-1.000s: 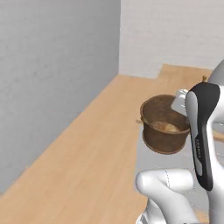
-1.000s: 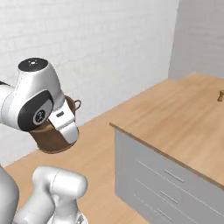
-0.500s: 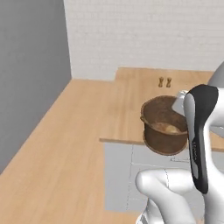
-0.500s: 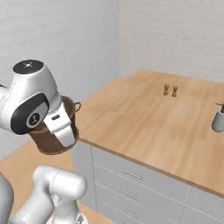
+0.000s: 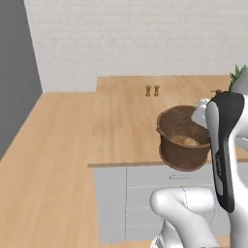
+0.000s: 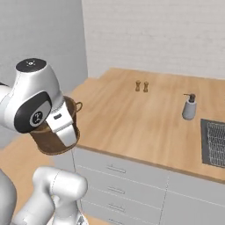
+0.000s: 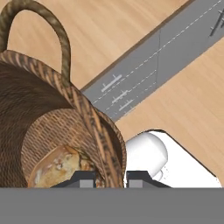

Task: Open the cabinet, pick up the bread from the cabinet and place it in the basket. Then move the basket to the dining counter.

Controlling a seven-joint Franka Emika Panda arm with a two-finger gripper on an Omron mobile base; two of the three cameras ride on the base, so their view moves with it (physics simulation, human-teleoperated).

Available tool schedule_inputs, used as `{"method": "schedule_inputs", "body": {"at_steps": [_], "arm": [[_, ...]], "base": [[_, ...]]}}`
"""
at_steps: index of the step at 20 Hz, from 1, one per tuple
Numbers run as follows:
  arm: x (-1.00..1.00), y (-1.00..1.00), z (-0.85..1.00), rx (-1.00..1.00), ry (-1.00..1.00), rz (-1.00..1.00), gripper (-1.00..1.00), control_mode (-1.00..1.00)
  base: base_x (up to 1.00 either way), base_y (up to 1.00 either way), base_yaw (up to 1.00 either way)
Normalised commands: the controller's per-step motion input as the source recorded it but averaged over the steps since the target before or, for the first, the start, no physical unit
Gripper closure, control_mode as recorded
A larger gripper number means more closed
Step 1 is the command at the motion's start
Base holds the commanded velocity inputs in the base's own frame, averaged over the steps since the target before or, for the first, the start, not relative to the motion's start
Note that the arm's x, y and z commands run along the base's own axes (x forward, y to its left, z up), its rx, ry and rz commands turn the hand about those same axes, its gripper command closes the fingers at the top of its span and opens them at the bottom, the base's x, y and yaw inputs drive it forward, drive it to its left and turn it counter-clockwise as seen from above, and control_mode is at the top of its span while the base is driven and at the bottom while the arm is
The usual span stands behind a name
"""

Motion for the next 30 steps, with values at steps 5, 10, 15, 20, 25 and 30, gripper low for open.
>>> {"method": "schedule_inputs", "body": {"at_steps": [5,10,15,20,25,30], "arm": [[0.00,0.00,0.00,0.00,0.00,0.00,1.00,1.00],[0.00,0.00,0.00,0.00,0.00,0.00,1.00,1.00],[0.00,0.00,0.00,0.00,0.00,0.00,1.00,1.00],[0.12,0.00,-0.05,0.00,0.00,0.00,1.00,-1.00],[0.90,0.00,-0.56,0.00,0.00,0.00,1.00,-1.00],[1.00,0.00,-0.67,0.00,-0.05,0.00,1.00,-1.00]], "base": [[0.08,-0.07,-0.39],[0.44,0.00,-0.17],[0.77,0.00,-0.08],[0.57,0.00,-0.02],[0.00,0.00,0.00],[0.00,0.00,0.00]]}}
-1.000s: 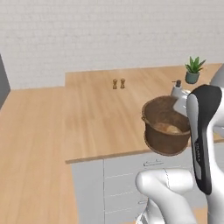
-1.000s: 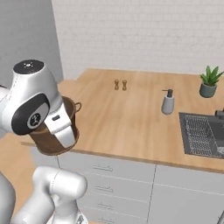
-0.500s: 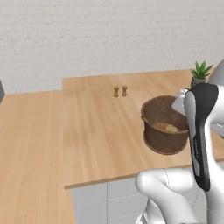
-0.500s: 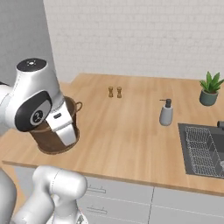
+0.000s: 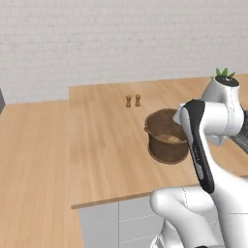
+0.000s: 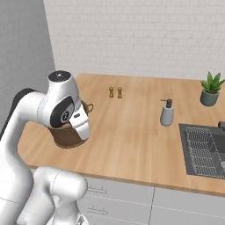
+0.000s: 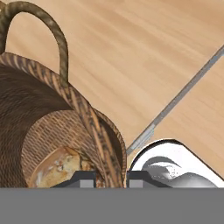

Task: Open the cabinet, pick up the bread from the cabinet and place it in the basket. Then move the basket to the dining counter.

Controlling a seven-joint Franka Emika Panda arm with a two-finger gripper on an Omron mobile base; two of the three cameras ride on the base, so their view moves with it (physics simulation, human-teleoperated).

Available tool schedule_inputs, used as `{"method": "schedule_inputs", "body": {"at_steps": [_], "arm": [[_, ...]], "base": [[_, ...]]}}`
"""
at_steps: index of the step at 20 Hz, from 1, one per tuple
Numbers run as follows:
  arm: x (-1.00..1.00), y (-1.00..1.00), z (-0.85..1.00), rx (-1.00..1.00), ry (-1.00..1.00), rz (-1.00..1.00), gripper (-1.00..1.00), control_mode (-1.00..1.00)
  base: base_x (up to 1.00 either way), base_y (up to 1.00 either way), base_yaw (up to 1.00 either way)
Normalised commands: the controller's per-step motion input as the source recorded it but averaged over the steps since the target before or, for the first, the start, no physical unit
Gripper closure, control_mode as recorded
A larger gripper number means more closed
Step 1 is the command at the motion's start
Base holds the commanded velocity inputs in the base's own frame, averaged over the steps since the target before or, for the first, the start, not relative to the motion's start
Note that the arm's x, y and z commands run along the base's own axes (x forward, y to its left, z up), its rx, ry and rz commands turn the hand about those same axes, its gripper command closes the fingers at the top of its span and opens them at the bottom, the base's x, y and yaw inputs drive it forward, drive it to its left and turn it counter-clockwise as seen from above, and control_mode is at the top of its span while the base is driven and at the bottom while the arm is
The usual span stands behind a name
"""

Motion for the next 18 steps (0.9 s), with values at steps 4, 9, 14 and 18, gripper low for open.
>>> {"method": "schedule_inputs", "body": {"at_steps": [4,9,14,18], "arm": [[1.00,0.00,-0.55,0.05,0.00,0.00,1.00,-1.00],[0.67,-0.01,-0.43,0.05,0.01,0.00,1.00,-1.00],[0.43,-0.01,-0.33,0.02,0.01,0.00,1.00,-1.00],[0.34,0.00,-0.47,0.00,0.00,0.00,1.00,-1.00]], "base": [[0.00,0.00,0.00],[0.00,0.00,0.00],[0.00,0.00,0.00],[0.00,0.00,0.00]]}}
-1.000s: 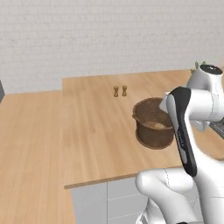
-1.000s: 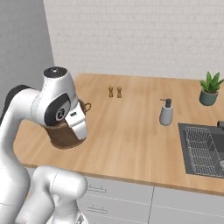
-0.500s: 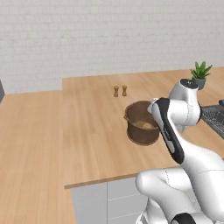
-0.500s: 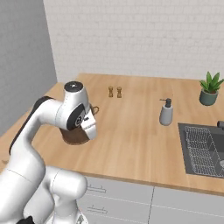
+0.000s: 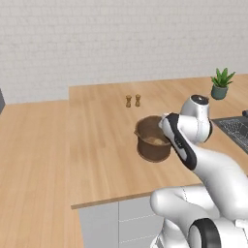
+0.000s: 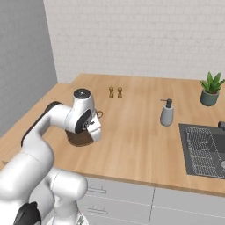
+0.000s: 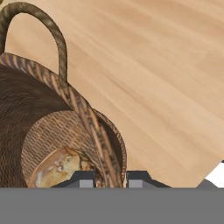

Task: Open the cabinet, pick up the bread from the cabinet and place it in the basket. Then move the basket to the dining counter.

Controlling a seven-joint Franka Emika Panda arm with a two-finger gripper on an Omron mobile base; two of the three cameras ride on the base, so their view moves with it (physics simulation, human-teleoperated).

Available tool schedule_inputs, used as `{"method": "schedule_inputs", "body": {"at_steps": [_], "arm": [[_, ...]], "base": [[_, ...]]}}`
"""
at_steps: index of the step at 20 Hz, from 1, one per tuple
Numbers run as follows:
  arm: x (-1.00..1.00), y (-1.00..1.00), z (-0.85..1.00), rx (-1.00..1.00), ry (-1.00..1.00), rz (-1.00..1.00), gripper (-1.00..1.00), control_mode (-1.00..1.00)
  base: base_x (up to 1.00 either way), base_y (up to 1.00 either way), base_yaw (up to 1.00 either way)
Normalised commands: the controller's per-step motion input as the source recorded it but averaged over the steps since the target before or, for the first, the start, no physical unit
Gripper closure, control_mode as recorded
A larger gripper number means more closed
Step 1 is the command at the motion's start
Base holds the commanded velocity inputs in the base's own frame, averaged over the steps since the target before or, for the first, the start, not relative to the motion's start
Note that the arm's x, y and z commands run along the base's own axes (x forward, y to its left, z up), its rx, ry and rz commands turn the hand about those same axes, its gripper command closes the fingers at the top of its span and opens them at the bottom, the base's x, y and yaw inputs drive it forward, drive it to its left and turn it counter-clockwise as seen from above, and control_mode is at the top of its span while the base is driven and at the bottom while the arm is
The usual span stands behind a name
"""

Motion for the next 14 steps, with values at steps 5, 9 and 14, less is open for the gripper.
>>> {"method": "schedule_inputs", "body": {"at_steps": [5,9,14], "arm": [[0.20,-0.04,-0.56,0.00,0.00,0.00,1.00,-1.00],[0.14,-0.01,-0.59,0.00,0.00,0.00,1.00,-1.00],[0.19,0.00,-0.57,0.00,0.00,0.00,1.00,-1.00]], "base": [[0.00,0.00,0.00],[0.00,0.00,0.00],[0.00,0.00,0.00]]}}
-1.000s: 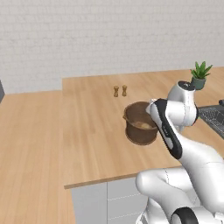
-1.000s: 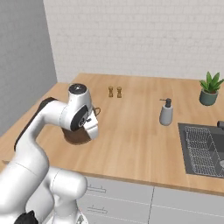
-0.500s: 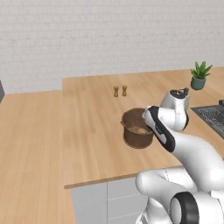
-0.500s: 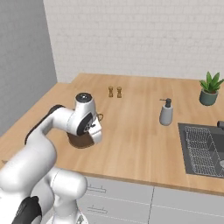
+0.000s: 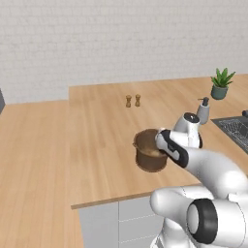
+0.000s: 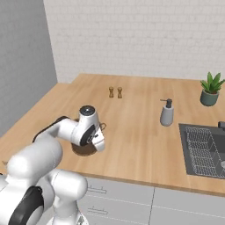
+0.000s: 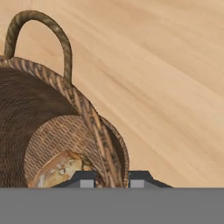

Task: Open the cabinet, pick up the bread from the cabinet and place it in the basket. Then move the basket to the dining counter.

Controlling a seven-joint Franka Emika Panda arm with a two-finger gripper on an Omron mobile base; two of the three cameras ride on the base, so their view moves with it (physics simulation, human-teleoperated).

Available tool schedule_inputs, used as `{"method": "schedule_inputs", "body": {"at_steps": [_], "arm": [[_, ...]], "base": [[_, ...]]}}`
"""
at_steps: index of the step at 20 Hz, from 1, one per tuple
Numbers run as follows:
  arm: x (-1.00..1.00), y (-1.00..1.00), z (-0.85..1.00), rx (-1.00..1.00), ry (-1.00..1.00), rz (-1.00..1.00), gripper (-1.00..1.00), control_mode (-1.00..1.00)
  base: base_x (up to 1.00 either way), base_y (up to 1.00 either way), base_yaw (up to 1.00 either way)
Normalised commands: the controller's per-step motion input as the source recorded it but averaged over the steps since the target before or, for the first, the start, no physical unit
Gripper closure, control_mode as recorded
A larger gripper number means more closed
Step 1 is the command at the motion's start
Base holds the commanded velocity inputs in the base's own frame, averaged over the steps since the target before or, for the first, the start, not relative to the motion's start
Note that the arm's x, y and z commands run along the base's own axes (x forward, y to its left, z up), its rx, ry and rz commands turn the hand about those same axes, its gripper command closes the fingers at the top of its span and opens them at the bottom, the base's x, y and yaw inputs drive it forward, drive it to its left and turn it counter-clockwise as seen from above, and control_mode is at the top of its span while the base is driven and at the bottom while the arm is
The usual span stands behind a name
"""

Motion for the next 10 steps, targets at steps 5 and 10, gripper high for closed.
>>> {"method": "schedule_inputs", "body": {"at_steps": [5,10], "arm": [[0.21,0.00,-0.48,0.00,0.00,0.00,1.00,-1.00],[0.04,0.02,-0.23,0.00,-0.02,0.00,1.00,-1.00]], "base": [[0.00,0.00,0.00],[0.00,0.00,0.00]]}}
